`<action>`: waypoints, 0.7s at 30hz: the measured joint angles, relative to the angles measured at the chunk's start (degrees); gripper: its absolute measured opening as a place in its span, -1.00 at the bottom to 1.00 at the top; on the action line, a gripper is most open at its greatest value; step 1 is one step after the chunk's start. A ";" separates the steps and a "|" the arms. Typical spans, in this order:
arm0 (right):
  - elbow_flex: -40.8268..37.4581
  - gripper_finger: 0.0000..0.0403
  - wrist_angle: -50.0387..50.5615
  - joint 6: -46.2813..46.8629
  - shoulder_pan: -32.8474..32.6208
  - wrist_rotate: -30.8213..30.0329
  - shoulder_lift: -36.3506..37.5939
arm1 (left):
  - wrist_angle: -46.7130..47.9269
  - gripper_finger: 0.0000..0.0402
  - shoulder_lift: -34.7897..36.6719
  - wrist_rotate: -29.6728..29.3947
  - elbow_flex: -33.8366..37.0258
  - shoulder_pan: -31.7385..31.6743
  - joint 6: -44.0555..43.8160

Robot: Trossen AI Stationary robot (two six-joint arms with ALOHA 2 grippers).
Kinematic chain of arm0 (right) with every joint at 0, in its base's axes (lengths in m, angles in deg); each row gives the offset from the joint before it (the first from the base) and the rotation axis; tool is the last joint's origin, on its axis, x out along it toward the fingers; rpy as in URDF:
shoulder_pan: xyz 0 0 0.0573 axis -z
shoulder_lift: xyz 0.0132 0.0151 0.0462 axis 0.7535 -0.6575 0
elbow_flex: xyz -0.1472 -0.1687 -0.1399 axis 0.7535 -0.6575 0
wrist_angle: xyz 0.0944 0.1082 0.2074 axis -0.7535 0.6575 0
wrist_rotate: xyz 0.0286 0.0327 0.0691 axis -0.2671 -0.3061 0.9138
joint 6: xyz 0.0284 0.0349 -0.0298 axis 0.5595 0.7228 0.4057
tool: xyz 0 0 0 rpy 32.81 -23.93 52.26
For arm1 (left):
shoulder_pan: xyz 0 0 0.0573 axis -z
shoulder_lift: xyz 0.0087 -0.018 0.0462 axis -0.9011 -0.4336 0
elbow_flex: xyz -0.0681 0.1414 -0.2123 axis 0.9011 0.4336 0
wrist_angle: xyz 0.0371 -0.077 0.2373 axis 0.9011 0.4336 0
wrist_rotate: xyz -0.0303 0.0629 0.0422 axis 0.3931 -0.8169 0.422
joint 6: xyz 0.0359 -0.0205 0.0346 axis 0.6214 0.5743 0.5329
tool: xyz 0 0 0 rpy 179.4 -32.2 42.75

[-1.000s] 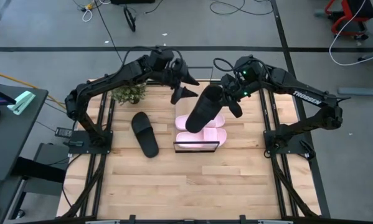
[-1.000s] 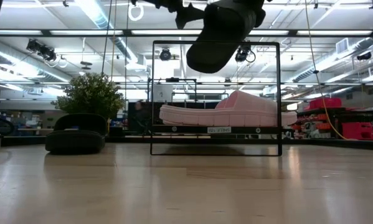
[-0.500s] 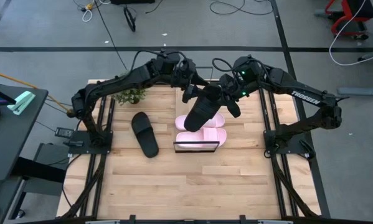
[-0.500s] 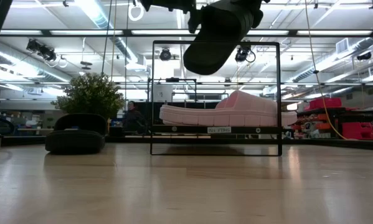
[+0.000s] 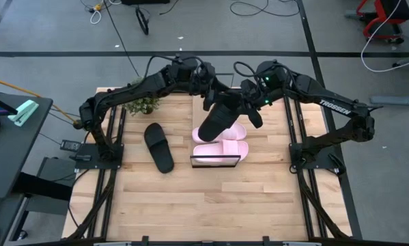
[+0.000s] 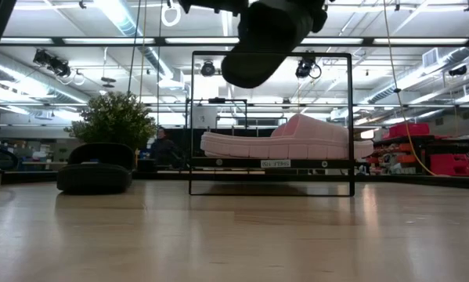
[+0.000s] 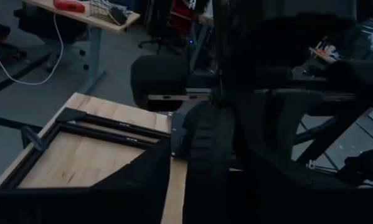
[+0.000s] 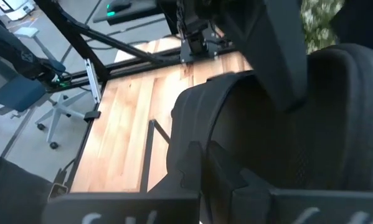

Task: Pick and place slides into the shelf
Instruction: Put the right black slides on the shelf

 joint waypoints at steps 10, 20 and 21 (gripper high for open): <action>0.00 -0.96 -0.35 0.40 -0.18 0.24 0.00 | -0.68 -0.48 0.00 -0.98 0.00 0.44 0.90; 0.00 -0.56 0.11 1.46 -0.09 -1.42 0.20 | -0.41 -0.72 -0.02 -6.14 0.00 -0.45 0.52; 0.00 -0.51 0.27 1.44 -0.09 -1.85 0.26 | -0.37 -0.72 -0.02 -7.69 0.00 -0.57 -0.02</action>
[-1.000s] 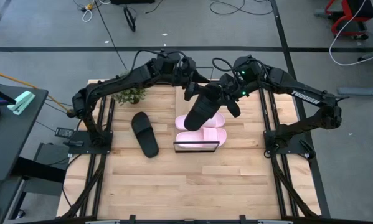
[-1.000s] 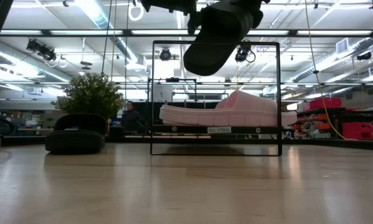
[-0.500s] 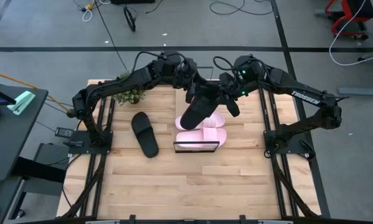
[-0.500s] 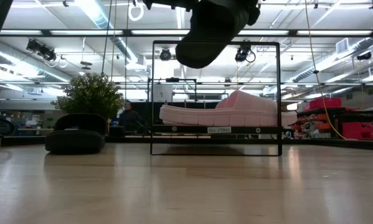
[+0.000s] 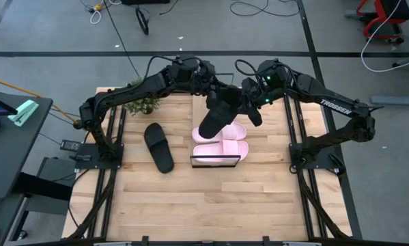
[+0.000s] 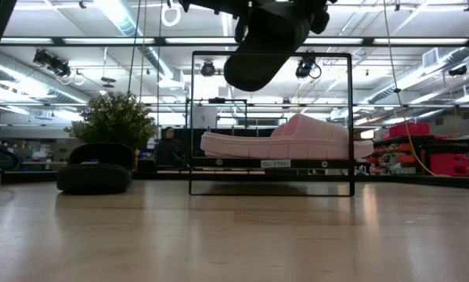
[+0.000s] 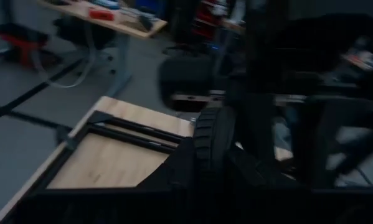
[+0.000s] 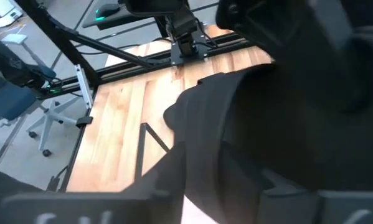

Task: Pick and place slides into the shelf
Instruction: Put the right black slides on the shelf

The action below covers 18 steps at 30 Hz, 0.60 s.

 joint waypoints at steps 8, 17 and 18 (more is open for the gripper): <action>0.02 -0.25 2.59 -0.04 0.04 -14.42 3.38 | 0.00 -0.72 0.03 -18.16 0.02 -0.17 -8.30; 0.02 -0.20 5.31 0.91 0.81 -26.40 11.29 | -0.50 -0.72 2.99 -43.78 1.82 0.32 -14.58; 0.02 -0.20 5.49 1.58 1.08 -27.09 11.98 | -1.00 -0.72 3.67 -43.85 3.00 0.47 -16.52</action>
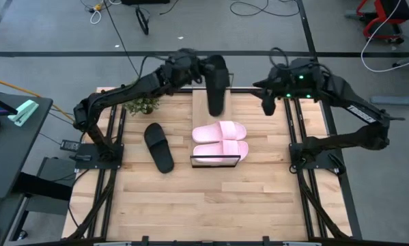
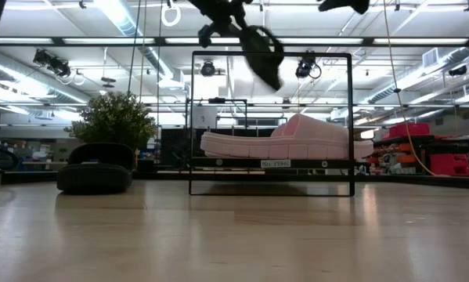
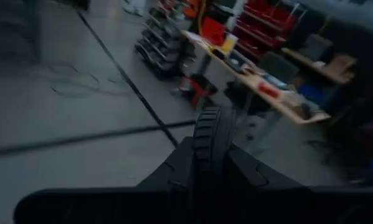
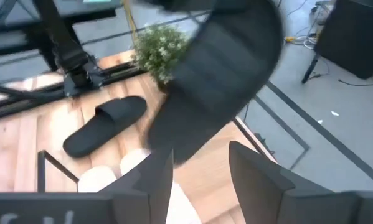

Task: Pick and place slides into the shelf
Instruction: Put the right black slides on the shelf

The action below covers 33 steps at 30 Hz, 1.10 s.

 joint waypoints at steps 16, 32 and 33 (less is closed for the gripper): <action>0.00 -0.20 2.76 3.12 2.59 -1.26 2.10 | -38.58 -0.72 12.03 -30.43 38.03 9.17 -27.22; -0.02 -0.20 4.30 1.57 2.56 -1.14 1.96 | -39.60 -0.72 1.57 -64.17 35.47 17.17 -45.83; -0.02 -0.20 4.30 1.55 2.55 -1.04 1.96 | -39.51 -0.72 0.47 -64.06 34.64 16.55 -46.95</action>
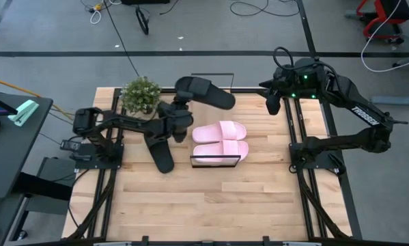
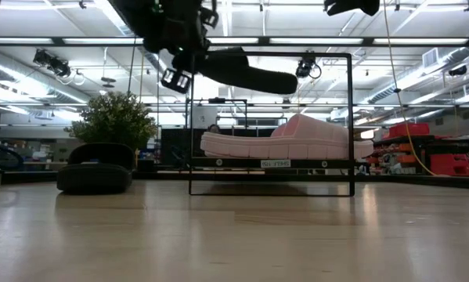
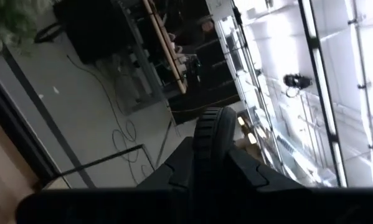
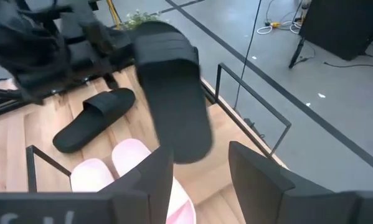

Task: Pick and place slides into the shelf
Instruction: Put the right black slides on the shelf

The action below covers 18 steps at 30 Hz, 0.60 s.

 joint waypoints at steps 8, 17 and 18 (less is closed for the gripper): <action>0.00 -0.21 -0.07 -0.09 -0.02 1.30 -0.02 | -0.04 -0.72 -6.10 -0.39 -5.77 -4.69 -5.70; -0.02 -0.21 -0.17 1.96 -0.02 1.26 -0.38 | 0.29 -0.72 -12.37 -0.25 -7.02 -5.20 -11.50; -0.01 -0.21 -0.17 2.05 -0.02 1.25 -0.52 | 0.28 -0.72 -13.21 -0.43 -7.01 -5.21 -14.49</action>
